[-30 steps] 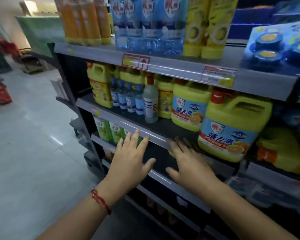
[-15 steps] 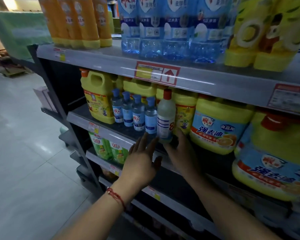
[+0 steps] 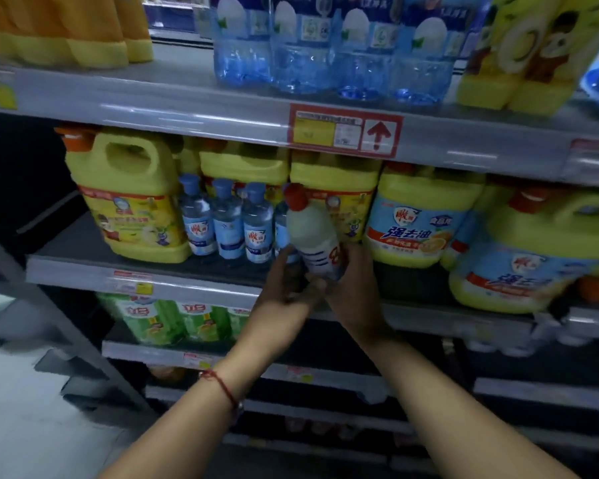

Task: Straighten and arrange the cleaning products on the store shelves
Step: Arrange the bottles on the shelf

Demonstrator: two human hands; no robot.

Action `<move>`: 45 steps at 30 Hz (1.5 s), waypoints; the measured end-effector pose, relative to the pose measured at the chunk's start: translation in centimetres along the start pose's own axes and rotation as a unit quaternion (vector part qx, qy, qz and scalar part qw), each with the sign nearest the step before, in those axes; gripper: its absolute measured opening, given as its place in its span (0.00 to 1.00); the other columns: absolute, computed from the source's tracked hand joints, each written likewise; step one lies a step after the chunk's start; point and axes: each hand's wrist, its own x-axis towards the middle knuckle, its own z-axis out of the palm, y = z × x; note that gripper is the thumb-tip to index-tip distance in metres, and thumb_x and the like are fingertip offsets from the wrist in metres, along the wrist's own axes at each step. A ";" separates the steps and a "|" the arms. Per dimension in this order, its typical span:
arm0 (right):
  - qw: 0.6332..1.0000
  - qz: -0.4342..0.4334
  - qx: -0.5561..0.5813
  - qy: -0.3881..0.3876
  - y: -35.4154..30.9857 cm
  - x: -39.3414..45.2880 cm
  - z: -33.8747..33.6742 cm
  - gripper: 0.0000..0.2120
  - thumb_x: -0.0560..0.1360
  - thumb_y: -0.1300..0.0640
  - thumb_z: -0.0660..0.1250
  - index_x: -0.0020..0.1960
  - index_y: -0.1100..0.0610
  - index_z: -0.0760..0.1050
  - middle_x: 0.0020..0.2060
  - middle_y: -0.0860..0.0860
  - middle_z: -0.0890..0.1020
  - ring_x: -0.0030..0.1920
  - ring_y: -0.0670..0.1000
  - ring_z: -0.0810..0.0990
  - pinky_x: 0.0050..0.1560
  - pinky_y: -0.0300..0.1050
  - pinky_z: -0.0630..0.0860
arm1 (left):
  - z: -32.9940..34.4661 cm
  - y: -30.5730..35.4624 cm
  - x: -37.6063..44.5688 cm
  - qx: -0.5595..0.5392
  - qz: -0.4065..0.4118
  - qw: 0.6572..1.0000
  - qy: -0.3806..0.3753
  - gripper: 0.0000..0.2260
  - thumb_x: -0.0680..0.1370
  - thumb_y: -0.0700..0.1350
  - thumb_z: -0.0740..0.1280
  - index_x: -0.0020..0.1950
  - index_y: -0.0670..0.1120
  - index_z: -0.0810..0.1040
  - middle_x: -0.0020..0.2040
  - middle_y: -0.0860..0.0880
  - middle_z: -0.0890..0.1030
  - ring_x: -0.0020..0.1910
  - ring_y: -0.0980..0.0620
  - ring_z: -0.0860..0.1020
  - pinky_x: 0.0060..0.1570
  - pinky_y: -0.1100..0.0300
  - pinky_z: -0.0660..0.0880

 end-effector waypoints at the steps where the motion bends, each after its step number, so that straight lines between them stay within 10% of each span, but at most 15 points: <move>1: 1.000 -0.010 -0.018 0.008 -0.5 -1.0 -0.5 0.26 0.66 0.53 0.79 0.58 0.55 0.72 0.56 0.49 0.73 0.54 0.44 0.75 0.51 0.39 0.75 | -0.1 0.0 -0.1 -0.052 0.000 0.999 -0.007 0.31 0.76 0.50 0.76 0.75 0.56 0.67 0.59 0.62 0.82 0.58 0.67 0.80 0.56 0.70 0.76; 4: 0.997 -0.049 -0.059 0.024 -3.0 -4.7 -2.3 0.27 0.66 0.54 0.81 0.59 0.51 0.71 0.53 0.45 0.69 0.52 0.39 0.71 0.48 0.25 0.69 | -0.7 0.0 -0.9 -0.187 -0.004 0.982 -0.009 0.34 0.73 0.54 0.78 0.74 0.48 0.70 0.63 0.50 0.83 0.62 0.53 0.82 0.62 0.52 0.79; 9: 0.987 -0.054 -0.147 -0.028 -6.8 -11.9 -4.8 0.32 0.66 0.47 0.80 0.65 0.50 0.70 0.55 0.41 0.73 0.54 0.41 0.75 0.54 0.37 0.76 | -1.0 -0.1 -3.8 -0.398 -0.135 0.904 -0.078 0.26 0.71 0.56 0.76 0.62 0.41 0.78 0.53 0.40 0.85 0.51 0.46 0.85 0.52 0.51 0.83; 15: 0.991 -0.023 -0.125 -0.047 -7.8 -19.7 -6.2 0.34 0.69 0.41 0.75 0.71 0.45 0.68 0.67 0.39 0.70 0.69 0.45 0.72 0.68 0.43 0.71 | 0.6 -1.6 -8.1 -0.467 -0.322 0.813 -0.133 0.23 0.74 0.61 0.67 0.49 0.40 0.83 0.44 0.40 0.85 0.42 0.45 0.85 0.47 0.50 0.83; 20: 0.994 0.065 -0.086 -0.017 -6.6 -23.1 -8.4 0.33 0.69 0.45 0.76 0.70 0.40 0.67 0.66 0.34 0.70 0.69 0.43 0.71 0.65 0.37 0.72 | 3.2 -1.4 -10.0 -0.405 -0.353 0.821 -0.195 0.25 0.74 0.60 0.67 0.57 0.38 0.79 0.48 0.39 0.85 0.45 0.44 0.85 0.50 0.48 0.83; 24: 0.986 0.165 -0.018 0.020 -4.9 -25.3 -11.2 0.33 0.69 0.53 0.79 0.67 0.36 0.66 0.62 0.33 0.73 0.62 0.36 0.75 0.55 0.27 0.72 | 6.6 -0.4 -10.5 -0.267 -0.309 0.882 -0.237 0.32 0.71 0.62 0.71 0.66 0.41 0.77 0.57 0.39 0.85 0.57 0.41 0.84 0.63 0.40 0.77; 31: 0.956 0.255 0.106 0.102 1.4 -28.6 -18.7 0.34 0.68 0.63 0.80 0.63 0.39 0.67 0.56 0.43 0.82 0.56 0.41 0.83 0.54 0.36 0.78 | 16.6 2.7 -14.4 0.011 -0.095 0.940 -0.326 0.21 0.75 0.47 0.77 0.65 0.55 0.73 0.57 0.54 0.84 0.53 0.60 0.84 0.51 0.59 0.83; 37: 0.935 0.255 0.176 0.175 6.6 -32.0 -27.8 0.38 0.66 0.65 0.78 0.71 0.47 0.67 0.60 0.50 0.84 0.60 0.51 0.83 0.63 0.59 0.78 | 27.4 4.7 -18.3 0.179 0.122 0.880 -0.424 0.31 0.73 0.59 0.75 0.72 0.68 0.65 0.61 0.65 0.80 0.59 0.65 0.79 0.59 0.53 0.80; 45: 0.916 0.306 0.131 0.225 10.7 -35.0 -38.7 0.35 0.69 0.68 0.76 0.67 0.42 0.69 0.55 0.40 0.84 0.57 0.43 0.83 0.61 0.50 0.80 | 39.6 5.9 -20.6 0.167 0.134 0.842 -0.496 0.30 0.76 0.55 0.75 0.74 0.68 0.65 0.62 0.69 0.79 0.60 0.70 0.77 0.62 0.59 0.77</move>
